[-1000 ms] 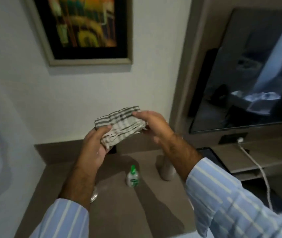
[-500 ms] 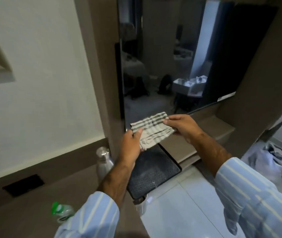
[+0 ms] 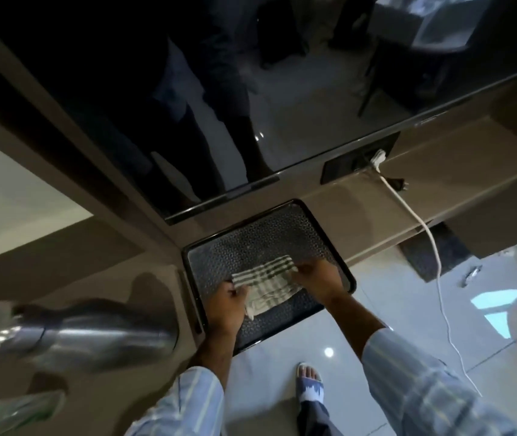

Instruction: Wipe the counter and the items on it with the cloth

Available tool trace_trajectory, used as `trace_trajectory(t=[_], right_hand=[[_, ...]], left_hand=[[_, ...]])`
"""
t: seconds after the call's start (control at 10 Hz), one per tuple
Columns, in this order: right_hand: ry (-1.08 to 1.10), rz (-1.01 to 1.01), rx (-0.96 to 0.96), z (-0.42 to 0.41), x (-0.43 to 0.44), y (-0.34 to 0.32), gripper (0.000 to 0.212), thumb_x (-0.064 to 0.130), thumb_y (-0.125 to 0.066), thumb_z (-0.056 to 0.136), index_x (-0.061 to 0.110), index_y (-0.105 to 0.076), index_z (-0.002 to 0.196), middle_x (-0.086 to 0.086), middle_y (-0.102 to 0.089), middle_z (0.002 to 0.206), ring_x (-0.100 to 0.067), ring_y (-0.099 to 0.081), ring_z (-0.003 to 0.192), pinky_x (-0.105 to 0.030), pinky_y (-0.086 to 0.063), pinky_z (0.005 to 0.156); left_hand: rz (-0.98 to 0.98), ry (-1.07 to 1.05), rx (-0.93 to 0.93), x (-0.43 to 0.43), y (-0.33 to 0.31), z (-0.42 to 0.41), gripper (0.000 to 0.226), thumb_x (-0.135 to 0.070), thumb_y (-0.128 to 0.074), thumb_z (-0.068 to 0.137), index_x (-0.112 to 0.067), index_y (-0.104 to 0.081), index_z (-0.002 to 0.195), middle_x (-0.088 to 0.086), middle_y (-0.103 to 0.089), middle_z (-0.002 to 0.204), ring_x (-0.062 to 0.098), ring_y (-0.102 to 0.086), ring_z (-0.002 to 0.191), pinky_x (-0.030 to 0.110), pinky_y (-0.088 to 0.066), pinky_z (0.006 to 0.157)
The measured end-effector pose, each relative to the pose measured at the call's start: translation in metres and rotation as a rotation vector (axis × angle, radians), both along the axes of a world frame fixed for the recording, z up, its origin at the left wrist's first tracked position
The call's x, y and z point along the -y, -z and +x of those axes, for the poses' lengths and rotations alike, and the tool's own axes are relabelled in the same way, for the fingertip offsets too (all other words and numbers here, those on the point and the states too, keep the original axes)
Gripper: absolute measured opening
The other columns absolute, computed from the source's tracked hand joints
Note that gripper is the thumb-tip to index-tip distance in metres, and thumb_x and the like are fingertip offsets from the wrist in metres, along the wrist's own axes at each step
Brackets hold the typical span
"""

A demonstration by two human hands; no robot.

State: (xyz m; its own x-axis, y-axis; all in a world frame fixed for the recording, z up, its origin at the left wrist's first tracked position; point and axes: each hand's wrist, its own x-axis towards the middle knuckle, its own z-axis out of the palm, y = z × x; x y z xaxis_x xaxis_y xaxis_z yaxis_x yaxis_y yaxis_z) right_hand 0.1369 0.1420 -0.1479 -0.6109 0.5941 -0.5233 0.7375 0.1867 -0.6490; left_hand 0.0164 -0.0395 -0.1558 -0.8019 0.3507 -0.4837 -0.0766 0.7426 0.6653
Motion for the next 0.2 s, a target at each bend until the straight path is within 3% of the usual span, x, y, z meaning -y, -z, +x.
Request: trace_trajectory(t=[0.1, 0.2], right_hand=[[-0.064, -0.029, -0.059, 0.000, 0.003, -0.017, 0.059, 0.053, -0.073, 0.090, 0.020, -0.065, 0.138, -0.002, -0.074, 0.131, -0.024, -0.068, 0.123, -0.034, -0.053, 0.103], [-0.005, 0.120, -0.310, 0.019, 0.004, -0.084, 0.055, 0.040, -0.069, 0.097, 0.025, -0.057, 0.148, -0.002, -0.071, 0.134, -0.017, -0.069, 0.123, -0.016, -0.049, 0.093]], left_hand=[[-0.009, 0.062, -0.052, -0.002, -0.007, 0.001, 0.032, -0.028, -0.063, 0.098, 0.002, -0.068, 0.107, 0.024, -0.073, 0.105, 0.040, -0.069, 0.102, 0.047, -0.055, 0.086], [0.028, 0.162, -0.097, 0.004, -0.052, 0.005, 0.053, -0.036, -0.058, 0.100, -0.002, -0.053, 0.140, 0.023, -0.057, 0.141, 0.038, -0.055, 0.131, 0.045, -0.046, 0.108]])
